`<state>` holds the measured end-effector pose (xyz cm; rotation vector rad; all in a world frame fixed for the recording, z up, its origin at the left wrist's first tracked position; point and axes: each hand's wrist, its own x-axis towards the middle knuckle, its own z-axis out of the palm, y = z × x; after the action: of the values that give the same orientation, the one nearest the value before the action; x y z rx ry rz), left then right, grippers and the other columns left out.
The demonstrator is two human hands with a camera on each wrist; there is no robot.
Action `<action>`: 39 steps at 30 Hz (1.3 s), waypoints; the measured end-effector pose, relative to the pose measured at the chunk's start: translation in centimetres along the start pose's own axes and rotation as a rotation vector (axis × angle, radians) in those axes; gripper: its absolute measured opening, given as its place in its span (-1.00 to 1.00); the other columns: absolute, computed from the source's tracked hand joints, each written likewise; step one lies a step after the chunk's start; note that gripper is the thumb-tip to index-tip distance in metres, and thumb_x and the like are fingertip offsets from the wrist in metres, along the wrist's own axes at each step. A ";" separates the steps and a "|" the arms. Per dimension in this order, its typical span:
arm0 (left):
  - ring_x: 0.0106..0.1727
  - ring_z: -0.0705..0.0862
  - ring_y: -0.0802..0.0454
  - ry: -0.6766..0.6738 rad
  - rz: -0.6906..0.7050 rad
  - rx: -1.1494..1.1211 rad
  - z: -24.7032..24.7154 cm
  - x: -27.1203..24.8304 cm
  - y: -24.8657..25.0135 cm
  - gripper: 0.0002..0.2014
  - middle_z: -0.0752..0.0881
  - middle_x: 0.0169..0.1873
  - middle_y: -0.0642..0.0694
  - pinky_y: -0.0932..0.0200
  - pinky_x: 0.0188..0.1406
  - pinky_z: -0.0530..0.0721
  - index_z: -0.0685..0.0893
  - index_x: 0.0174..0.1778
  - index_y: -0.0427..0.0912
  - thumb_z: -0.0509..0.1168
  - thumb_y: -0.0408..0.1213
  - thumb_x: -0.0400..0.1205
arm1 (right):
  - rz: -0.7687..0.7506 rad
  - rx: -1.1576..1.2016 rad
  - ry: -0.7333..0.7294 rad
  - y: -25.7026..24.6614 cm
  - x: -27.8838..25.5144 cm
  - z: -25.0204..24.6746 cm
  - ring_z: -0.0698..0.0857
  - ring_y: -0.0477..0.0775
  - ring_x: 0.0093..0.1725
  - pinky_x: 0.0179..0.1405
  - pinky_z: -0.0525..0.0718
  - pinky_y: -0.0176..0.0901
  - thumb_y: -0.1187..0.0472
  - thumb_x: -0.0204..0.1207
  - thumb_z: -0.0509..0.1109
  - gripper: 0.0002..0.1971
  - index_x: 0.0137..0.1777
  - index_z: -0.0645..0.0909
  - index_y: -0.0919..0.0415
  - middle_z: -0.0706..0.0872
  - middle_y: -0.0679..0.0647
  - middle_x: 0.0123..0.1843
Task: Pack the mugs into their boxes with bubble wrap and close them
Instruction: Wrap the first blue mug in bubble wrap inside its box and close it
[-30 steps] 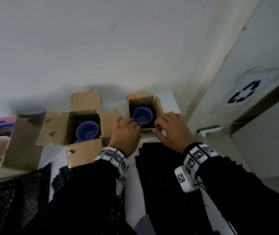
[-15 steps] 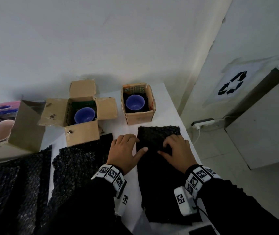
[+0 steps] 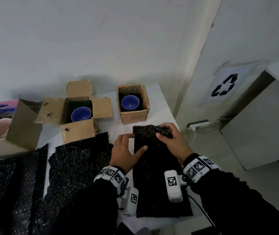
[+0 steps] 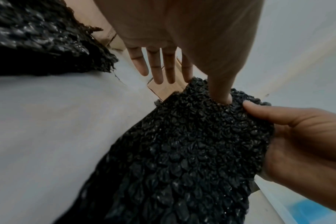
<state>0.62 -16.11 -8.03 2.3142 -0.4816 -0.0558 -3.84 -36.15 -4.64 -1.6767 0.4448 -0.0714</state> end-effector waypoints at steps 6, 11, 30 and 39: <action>-0.09 0.67 0.08 0.028 -0.045 -0.087 0.1 0.4 0.2 -0.72 0.62 -0.14 0.07 0.22 -0.15 0.63 0.64 -0.08 -0.14 0.44 0.00 0.52 | 0.109 0.172 -0.046 -1.4 -0.4 0.3 0.74 0.06 -0.06 -0.02 0.69 -0.07 0.11 0.46 0.55 -0.73 0.00 0.54 0.18 0.73 0.12 -0.03; -0.09 0.73 -0.09 -0.067 -0.042 -0.158 0.0 1.1 0.9 -0.77 0.75 -0.13 -0.12 -0.05 -0.09 0.69 0.53 0.10 -0.18 0.20 -0.09 0.67 | 0.070 0.266 0.027 -1.9 0.5 -0.4 0.73 0.24 0.10 0.12 0.71 0.12 0.38 0.46 0.50 -0.70 0.02 0.59 -0.03 0.74 0.23 0.13; 0.01 0.67 -0.14 -0.452 0.185 0.311 -6.6 5.4 3.1 -0.85 0.66 -0.05 -0.13 0.06 -0.01 0.62 0.68 -0.02 -0.14 0.34 -0.17 0.57 | -0.186 -0.145 -0.039 -7.9 3.7 -1.3 0.72 0.07 0.02 0.10 0.61 -0.13 0.57 0.48 0.07 -0.56 -0.24 0.71 0.13 0.80 0.05 -0.07; -0.11 0.65 0.07 -0.366 0.281 0.197 -10.8 7.0 1.6 -0.57 0.67 -0.08 0.03 0.12 -0.09 0.64 0.40 0.15 0.00 0.35 0.12 0.51 | -0.161 -0.492 -0.363 -10.3 3.0 3.4 0.64 -0.43 -0.10 0.03 0.54 -0.45 -0.36 0.52 0.22 -0.57 0.15 0.73 -0.16 0.69 -0.39 -0.13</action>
<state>8.62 -12.30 1.49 2.4104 -1.0339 -0.3105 2.45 -33.03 4.12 -2.1528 0.0484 0.2403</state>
